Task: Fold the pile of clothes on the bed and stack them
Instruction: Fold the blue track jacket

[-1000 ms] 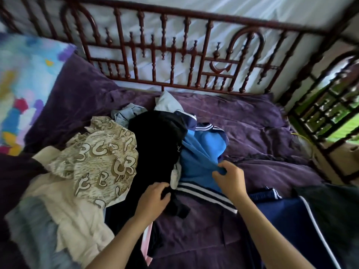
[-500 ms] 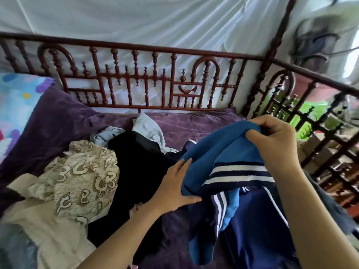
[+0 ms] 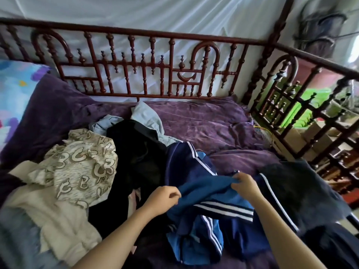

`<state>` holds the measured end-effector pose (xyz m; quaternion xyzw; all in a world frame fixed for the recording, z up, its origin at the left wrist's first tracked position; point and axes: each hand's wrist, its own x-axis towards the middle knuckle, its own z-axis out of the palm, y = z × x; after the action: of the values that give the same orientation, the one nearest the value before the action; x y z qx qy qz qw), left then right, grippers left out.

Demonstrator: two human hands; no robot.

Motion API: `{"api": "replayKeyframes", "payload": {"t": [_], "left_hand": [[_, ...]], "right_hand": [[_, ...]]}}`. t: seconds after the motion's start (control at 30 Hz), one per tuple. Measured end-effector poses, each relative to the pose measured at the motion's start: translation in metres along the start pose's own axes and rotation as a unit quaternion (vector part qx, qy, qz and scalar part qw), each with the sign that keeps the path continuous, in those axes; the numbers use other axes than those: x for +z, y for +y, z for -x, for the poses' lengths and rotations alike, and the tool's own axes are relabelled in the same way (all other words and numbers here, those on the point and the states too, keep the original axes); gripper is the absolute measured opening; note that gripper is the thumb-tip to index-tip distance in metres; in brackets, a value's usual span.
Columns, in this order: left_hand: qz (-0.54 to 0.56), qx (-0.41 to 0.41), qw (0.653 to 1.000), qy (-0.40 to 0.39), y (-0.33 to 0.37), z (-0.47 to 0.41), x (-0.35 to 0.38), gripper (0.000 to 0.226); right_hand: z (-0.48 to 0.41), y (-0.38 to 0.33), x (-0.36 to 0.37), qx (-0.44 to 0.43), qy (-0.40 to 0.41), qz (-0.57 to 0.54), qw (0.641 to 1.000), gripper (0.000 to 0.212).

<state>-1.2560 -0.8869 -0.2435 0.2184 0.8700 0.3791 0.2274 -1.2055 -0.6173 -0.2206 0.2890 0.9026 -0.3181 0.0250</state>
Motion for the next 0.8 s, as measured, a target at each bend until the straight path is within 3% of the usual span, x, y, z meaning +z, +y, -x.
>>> {"api": "replayKeyframes", "payload": {"t": [0.07, 0.1, 0.53, 0.8], "left_hand": [[-0.019, -0.031, 0.999, 0.015, -0.012, 0.003, 0.001, 0.016], [-0.037, -0.045, 0.998, 0.026, -0.016, 0.004, 0.001, 0.016], [-0.012, -0.124, 0.981, 0.148, -0.057, -0.003, -0.022, 0.018], [0.002, -0.171, 0.970, 0.171, -0.088, -0.002, -0.024, 0.014]], "right_hand": [[0.000, 0.030, 0.031, 0.066, -0.089, 0.153, 0.982, 0.047], [0.004, 0.035, 0.042, 0.087, -0.116, 0.179, 0.973, 0.051], [-0.025, -0.005, 0.116, -0.020, -0.161, 0.219, 0.962, 0.050], [-0.045, -0.003, 0.159, -0.078, -0.220, 0.290, 0.928, 0.081]]}}
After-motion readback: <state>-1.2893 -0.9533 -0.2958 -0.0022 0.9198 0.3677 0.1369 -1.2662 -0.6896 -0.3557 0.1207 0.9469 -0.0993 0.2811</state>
